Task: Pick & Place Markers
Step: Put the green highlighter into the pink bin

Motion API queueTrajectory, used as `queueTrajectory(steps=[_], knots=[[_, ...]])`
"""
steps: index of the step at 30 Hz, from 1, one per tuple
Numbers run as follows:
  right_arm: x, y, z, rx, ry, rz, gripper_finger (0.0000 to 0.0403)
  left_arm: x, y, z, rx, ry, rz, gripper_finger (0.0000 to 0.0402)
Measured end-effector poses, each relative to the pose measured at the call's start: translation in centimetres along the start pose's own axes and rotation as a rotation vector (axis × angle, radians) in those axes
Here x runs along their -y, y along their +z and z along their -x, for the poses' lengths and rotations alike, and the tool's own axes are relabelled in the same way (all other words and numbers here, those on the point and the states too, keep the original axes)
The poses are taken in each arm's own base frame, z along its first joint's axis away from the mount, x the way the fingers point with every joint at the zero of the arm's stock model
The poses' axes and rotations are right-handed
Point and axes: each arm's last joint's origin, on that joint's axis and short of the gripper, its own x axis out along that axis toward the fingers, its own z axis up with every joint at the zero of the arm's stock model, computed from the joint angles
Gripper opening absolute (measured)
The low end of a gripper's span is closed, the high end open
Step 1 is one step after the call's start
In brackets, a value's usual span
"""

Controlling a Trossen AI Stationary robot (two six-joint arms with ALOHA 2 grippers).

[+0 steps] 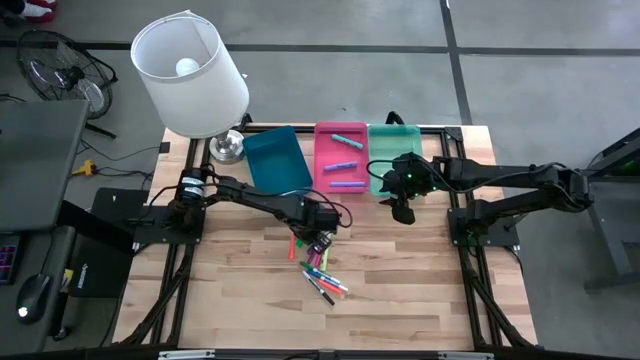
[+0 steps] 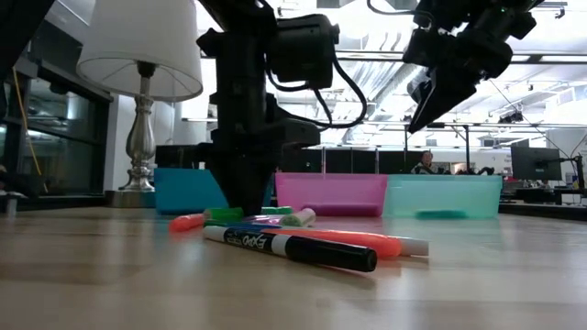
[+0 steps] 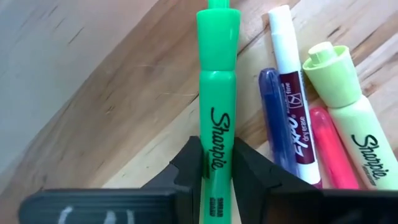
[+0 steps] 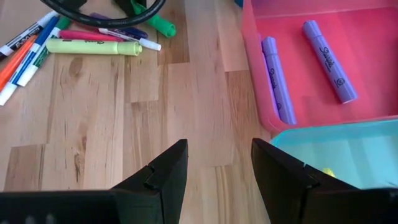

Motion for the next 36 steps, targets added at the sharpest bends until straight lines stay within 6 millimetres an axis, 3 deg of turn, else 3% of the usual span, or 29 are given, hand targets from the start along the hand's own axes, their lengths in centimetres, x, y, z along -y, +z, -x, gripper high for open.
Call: queueTrajectory(steps=[13, 24, 31, 36], knots=[[0.0, 0.0, 0.0, -0.004, 0.008, -0.001, 0.0165, 0.4, 0.4, 0.7, 0.033, 0.042, -0.112, 0.0056], [-0.1, 0.4, 0.0, 0.051, 0.027, 0.005, 0.0165, 2.6, 2.4, 6.8, 0.258, 0.149, -0.222, 0.0056], [-0.8, -0.8, -2.7, 0.347, 0.057, 0.092, 0.0165, 3.3, 0.9, 11.2, 0.462, 0.23, -0.259, 0.0056], [-2.0, -2.5, -3.4, 0.659, 0.092, 0.141, 0.0165, 4.0, -0.3, 12.8, 0.576, 0.237, -0.304, 0.0056]])
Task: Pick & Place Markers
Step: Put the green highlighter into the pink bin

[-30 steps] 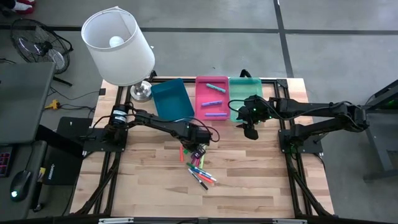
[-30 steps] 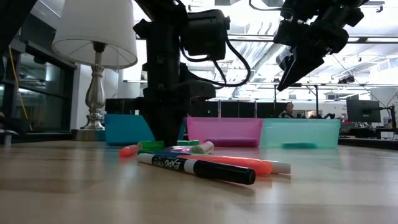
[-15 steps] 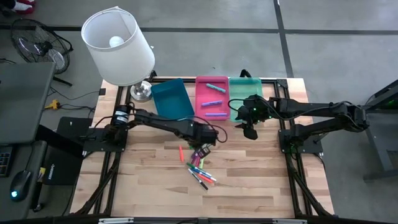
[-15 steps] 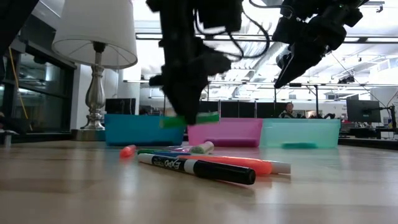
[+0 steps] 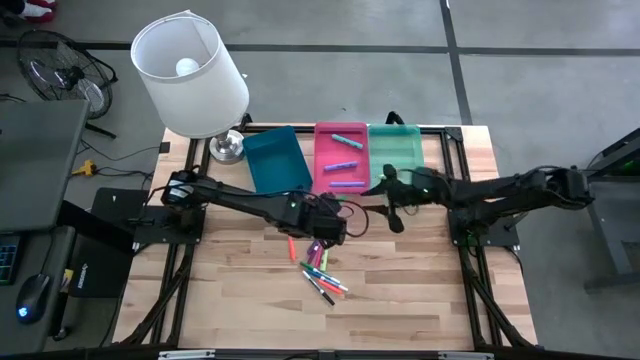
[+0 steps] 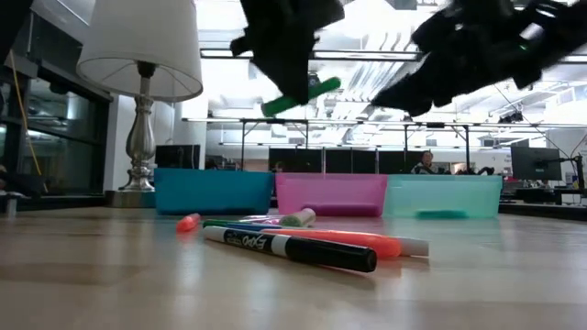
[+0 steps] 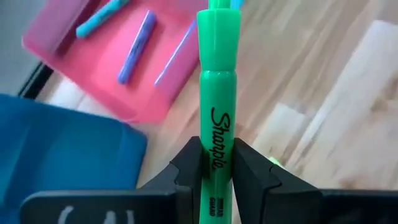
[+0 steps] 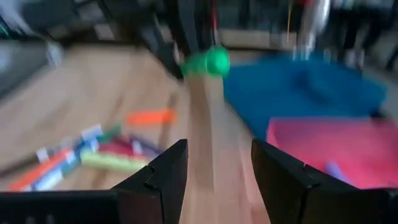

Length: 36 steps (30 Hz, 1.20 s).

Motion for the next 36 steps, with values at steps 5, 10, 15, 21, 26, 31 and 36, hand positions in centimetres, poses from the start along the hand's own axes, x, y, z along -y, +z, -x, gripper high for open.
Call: queueTrajectory(steps=[5, 10, 15, 21, 26, 31, 36], knots=[[-1.6, -0.3, 1.7, 0.334, 0.03, 0.046, 0.0165, 0.8, 1.1, 1.1, 0.144, -0.048, -0.032, 0.0056], [-2.4, -0.7, 2.9, 0.454, 0.054, 0.048, 0.0165, 1.5, 2.6, 1.5, 0.271, -0.134, -0.055, 0.0056], [-3.1, -0.4, 2.9, 0.472, 0.105, 0.065, 0.0165, 2.0, 3.8, 1.9, 0.376, -0.199, -0.084, 0.0056], [-3.8, 0.8, 2.6, 0.519, 0.139, 0.089, 0.0165, 2.4, 4.6, 2.4, 0.452, -0.263, -0.104, 0.0056], [-4.4, 1.6, 2.4, 0.533, 0.171, 0.093, 0.0165, 2.3, 4.9, 2.4, 0.474, -0.295, -0.111, 0.0056], [-4.7, 2.3, 2.3, 0.555, 0.182, 0.098, 0.0162, 2.3, 5.3, 2.4, 0.494, -0.329, -0.106, 0.0056], [-4.7, 2.6, 2.1, 0.556, 0.188, 0.1, 0.0135, 2.4, 5.6, 2.6, 0.523, -0.344, -0.114, 0.0056]])
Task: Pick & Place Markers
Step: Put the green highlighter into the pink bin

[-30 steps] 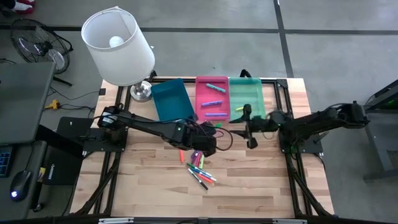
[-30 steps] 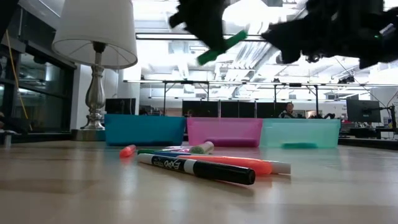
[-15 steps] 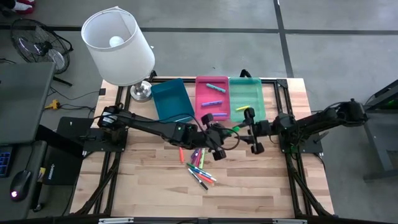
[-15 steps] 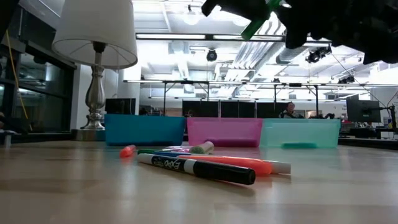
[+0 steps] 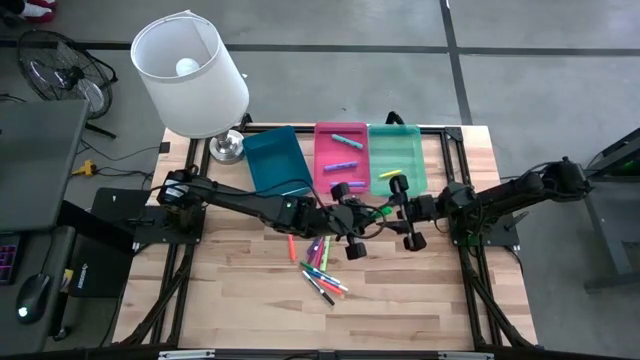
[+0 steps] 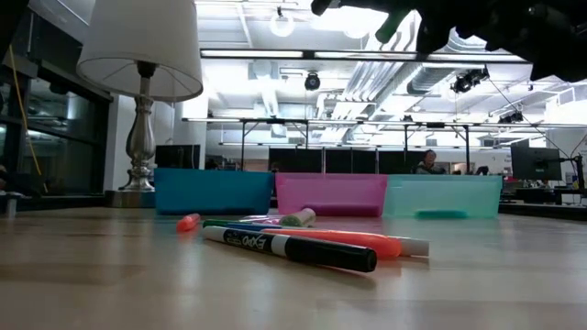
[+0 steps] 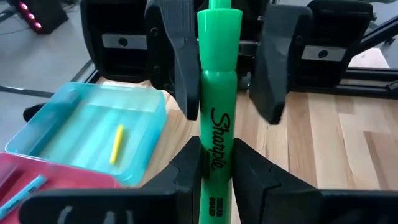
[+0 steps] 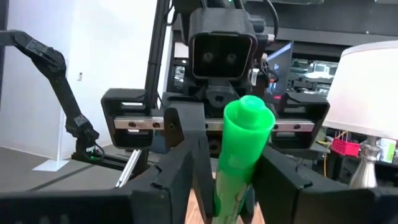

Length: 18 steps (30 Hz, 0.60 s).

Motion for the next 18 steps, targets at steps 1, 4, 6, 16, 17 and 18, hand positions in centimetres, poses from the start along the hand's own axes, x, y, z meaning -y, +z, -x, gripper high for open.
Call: queueTrajectory(steps=[1, 4, 6, 16, 17, 18], knots=[[0.0, -0.05, -0.01, -0.002, 0.0, 0.0, 0.0128, 0.0, 0.0, 0.0, 0.0, -0.001, 0.0, 0.0056], [0.01, -0.03, -0.01, -0.001, -0.003, 0.0, 0.0102, 0.03, 0.08, 0.0, 0.007, -0.008, -0.006, 0.0056], [0.02, -0.03, -0.01, -0.001, -0.004, 0.0, 0.0084, 0.07, 0.22, 0.0, 0.02, -0.016, -0.008, 0.0056], [0.0, -0.02, -0.01, 0.0, 0.001, -0.004, 0.0056, 0.1, 0.28, -0.01, 0.025, -0.031, -0.011, 0.0086], [0.0, -0.02, -0.01, 0.0, 0.001, -0.004, 0.0056, 0.11, 0.28, -0.01, 0.025, -0.032, -0.011, 0.0098], [0.01, -0.08, -0.01, -0.005, -0.004, -0.005, 0.0056, 0.11, 0.28, -0.01, 0.025, -0.032, -0.013, 0.011]])
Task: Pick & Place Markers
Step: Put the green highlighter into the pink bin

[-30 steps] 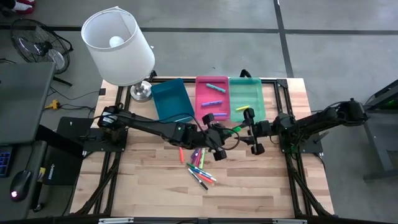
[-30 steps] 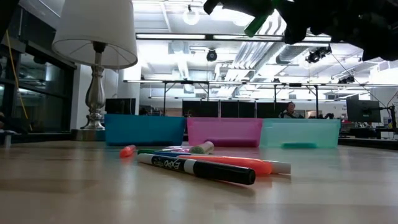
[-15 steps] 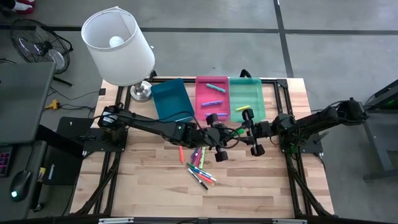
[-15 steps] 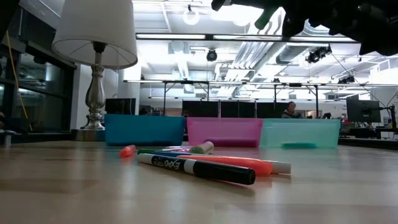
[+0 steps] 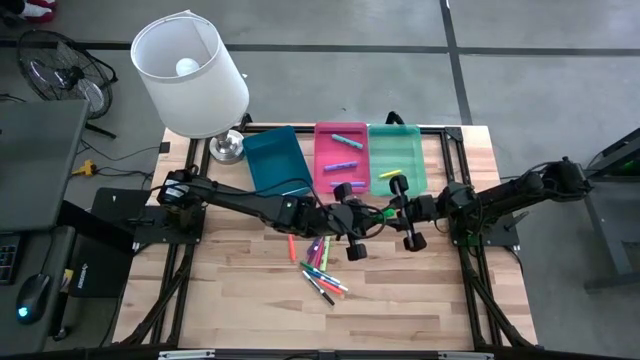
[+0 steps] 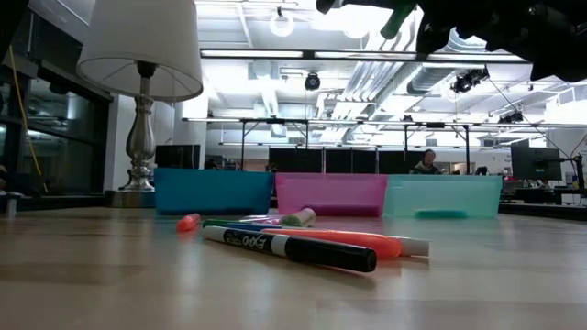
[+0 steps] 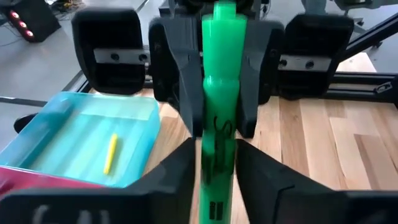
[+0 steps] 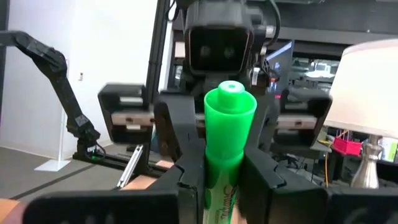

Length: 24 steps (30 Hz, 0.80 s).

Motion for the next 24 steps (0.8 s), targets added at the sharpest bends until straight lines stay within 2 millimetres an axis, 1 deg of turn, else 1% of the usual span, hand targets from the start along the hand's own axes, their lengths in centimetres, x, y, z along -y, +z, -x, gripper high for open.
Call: queueTrajectory(steps=[3, 5, 8, 11, 14, 15, 17, 19, 21, 24], knots=[[0.0, -0.1, 0.0, -0.004, -0.008, -0.001, 0.0056, 0.0, -0.1, 0.0, -0.013, 0.002, -0.018, 0.0137], [0.0, 0.0, 0.0, -0.003, -0.014, -0.001, 0.0056, 0.0, -0.2, 0.0, -0.024, 0.002, -0.025, 0.0147], [0.1, -0.1, 0.0, -0.013, -0.033, -0.002, 0.0056, -0.1, -0.7, 0.0, -0.064, 0.013, -0.047, 0.0153], [0.2, -0.6, 0.0, -0.061, -0.066, -0.008, 0.0056, -0.4, -1.6, 0.3, -0.17, 0.068, -0.093, 0.0154], [0.6, -1.2, 0.0, -0.14, -0.083, -0.022, 0.0056, -0.8, -1.7, 2.0, -0.279, 0.153, -0.105, 0.0155], [0.8, -1.2, -0.3, -0.167, -0.093, -0.029, 0.0056, -1.0, -1.6, 2.5, -0.3, 0.181, -0.096, 0.0155], [1.4, -1.2, -1.0, -0.237, -0.105, -0.042, 0.0056, -1.0, -2.0, 3.5, -0.384, 0.235, -0.102, 0.0155], [2.2, -0.8, -2.0, -0.328, -0.119, -0.047, 0.0056, -0.9, -2.7, 4.6, -0.473, 0.296, -0.114, 0.0156], [3.1, -0.4, -2.9, -0.443, -0.136, -0.048, 0.0056, -0.7, -3.2, 5.7, -0.522, 0.354, -0.11, 0.0156], [4.8, 0.9, -4.1, -0.615, -0.199, -0.015, 0.0056, -0.2, -4.3, 7.3, -0.6, 0.423, -0.103, 0.0156]])
